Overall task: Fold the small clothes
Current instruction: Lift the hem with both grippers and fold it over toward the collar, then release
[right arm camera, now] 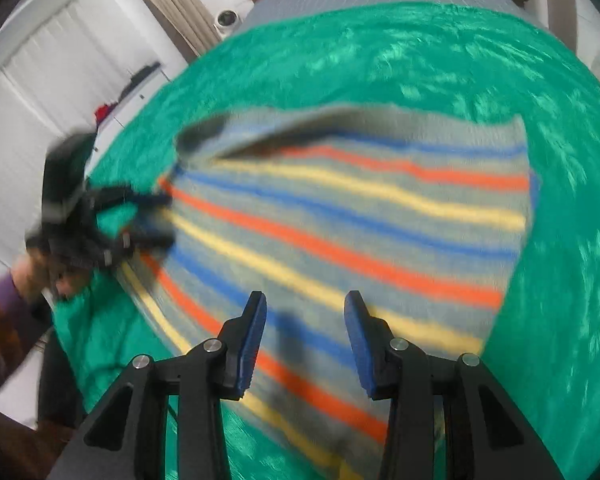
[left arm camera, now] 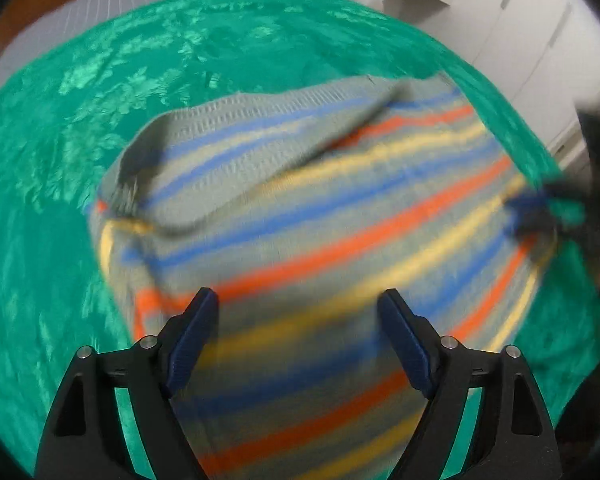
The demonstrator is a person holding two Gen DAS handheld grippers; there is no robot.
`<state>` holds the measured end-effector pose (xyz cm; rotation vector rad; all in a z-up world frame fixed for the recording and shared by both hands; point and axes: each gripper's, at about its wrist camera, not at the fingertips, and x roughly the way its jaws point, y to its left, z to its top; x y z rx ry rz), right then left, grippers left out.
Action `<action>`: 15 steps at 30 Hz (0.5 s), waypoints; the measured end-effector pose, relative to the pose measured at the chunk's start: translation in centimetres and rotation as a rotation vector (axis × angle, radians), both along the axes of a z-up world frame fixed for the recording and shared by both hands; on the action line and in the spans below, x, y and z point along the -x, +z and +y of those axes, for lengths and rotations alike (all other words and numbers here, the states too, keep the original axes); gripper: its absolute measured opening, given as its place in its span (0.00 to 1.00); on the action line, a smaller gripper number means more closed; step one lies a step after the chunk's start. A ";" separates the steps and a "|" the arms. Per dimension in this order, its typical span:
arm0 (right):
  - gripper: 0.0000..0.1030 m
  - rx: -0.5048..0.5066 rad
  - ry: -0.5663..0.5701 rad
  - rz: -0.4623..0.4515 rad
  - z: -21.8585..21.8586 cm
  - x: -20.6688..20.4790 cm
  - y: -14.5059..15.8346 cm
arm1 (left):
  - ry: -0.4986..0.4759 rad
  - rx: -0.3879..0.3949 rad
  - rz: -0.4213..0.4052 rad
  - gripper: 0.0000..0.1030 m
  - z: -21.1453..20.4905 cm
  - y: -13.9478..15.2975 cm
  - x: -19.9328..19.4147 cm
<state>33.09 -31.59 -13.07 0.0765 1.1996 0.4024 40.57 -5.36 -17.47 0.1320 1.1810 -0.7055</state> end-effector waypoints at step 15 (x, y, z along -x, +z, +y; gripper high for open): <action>0.42 -0.048 -0.041 -0.054 -3.5 5.1 1.0 | 0.399 0.164 0.021 0.85 9.5 1.7 -3.2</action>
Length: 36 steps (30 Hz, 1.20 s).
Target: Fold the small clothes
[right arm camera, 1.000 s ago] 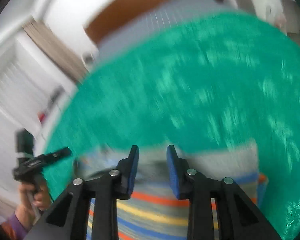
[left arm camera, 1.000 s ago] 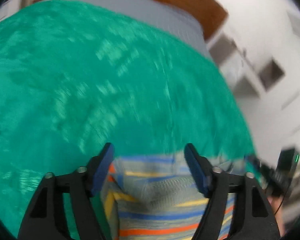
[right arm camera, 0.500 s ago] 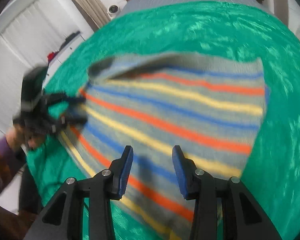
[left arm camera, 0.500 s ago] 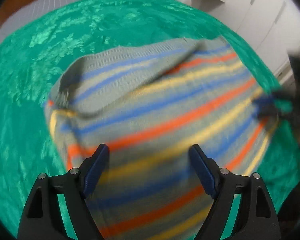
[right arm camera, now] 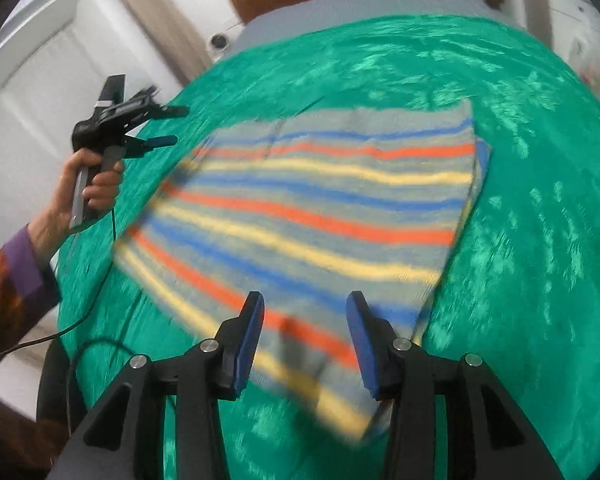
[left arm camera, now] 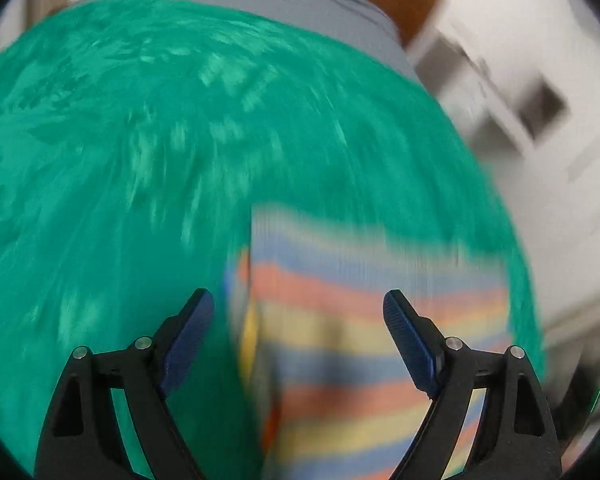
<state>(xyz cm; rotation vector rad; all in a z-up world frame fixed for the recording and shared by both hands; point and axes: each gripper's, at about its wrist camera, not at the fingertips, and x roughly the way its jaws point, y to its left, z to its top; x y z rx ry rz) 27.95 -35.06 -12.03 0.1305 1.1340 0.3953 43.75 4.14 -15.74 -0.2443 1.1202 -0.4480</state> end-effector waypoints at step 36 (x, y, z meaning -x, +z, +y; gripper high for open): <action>0.37 -0.387 -0.302 0.119 -12.6 -12.2 -4.9 | -0.663 -0.348 -0.581 0.05 -32.7 0.2 22.4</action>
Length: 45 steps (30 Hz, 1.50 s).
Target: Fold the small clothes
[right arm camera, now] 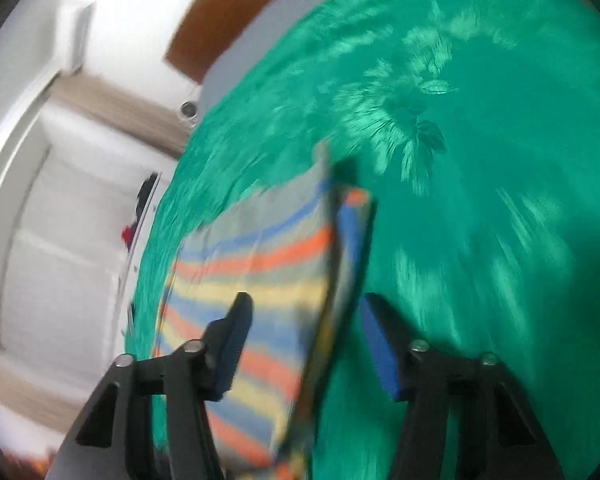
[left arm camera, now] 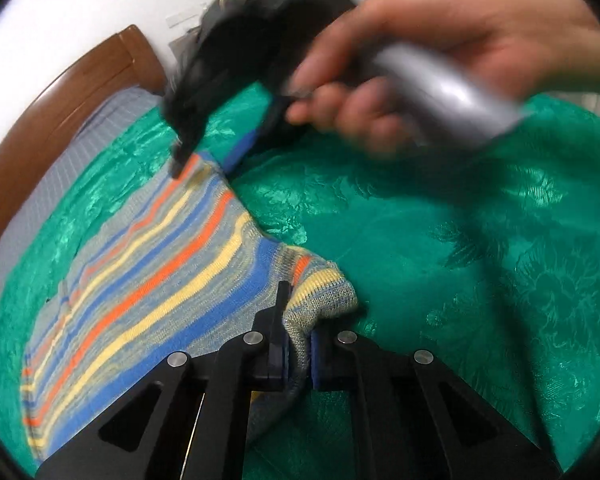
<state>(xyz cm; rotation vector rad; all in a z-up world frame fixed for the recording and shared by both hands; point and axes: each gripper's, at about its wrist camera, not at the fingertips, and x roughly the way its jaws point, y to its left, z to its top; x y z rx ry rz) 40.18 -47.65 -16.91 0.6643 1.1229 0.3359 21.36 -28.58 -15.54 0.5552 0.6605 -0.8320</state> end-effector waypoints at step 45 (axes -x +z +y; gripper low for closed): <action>0.33 0.433 0.508 -0.133 30.7 9.5 -0.8 | 0.912 0.308 0.405 0.62 36.6 -1.4 -7.4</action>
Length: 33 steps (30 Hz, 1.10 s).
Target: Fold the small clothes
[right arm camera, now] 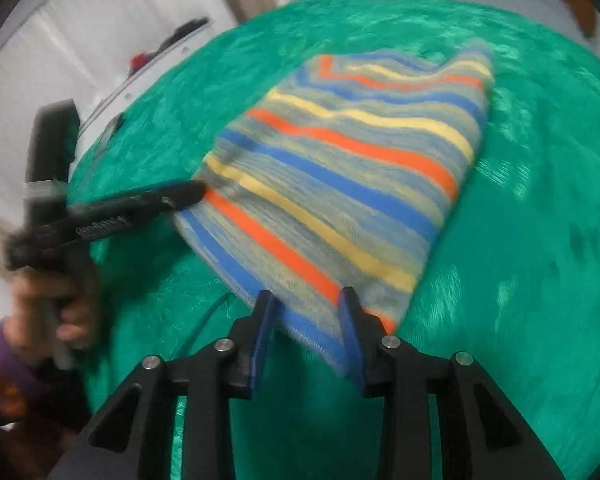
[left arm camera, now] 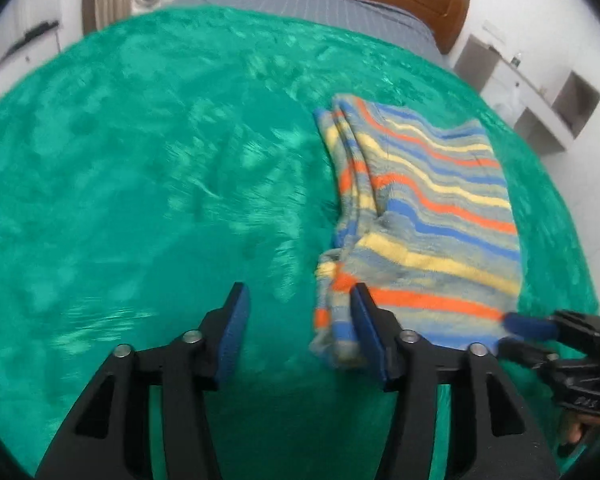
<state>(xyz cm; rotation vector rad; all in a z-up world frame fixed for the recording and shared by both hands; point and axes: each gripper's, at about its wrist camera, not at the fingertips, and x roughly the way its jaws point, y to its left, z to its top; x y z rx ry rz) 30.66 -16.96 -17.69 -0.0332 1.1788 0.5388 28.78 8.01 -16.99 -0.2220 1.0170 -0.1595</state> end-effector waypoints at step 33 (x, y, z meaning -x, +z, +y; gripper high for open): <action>0.97 0.308 -0.434 -0.316 -4.5 12.2 -2.3 | -0.101 -0.161 -0.178 0.99 -4.4 -3.7 10.7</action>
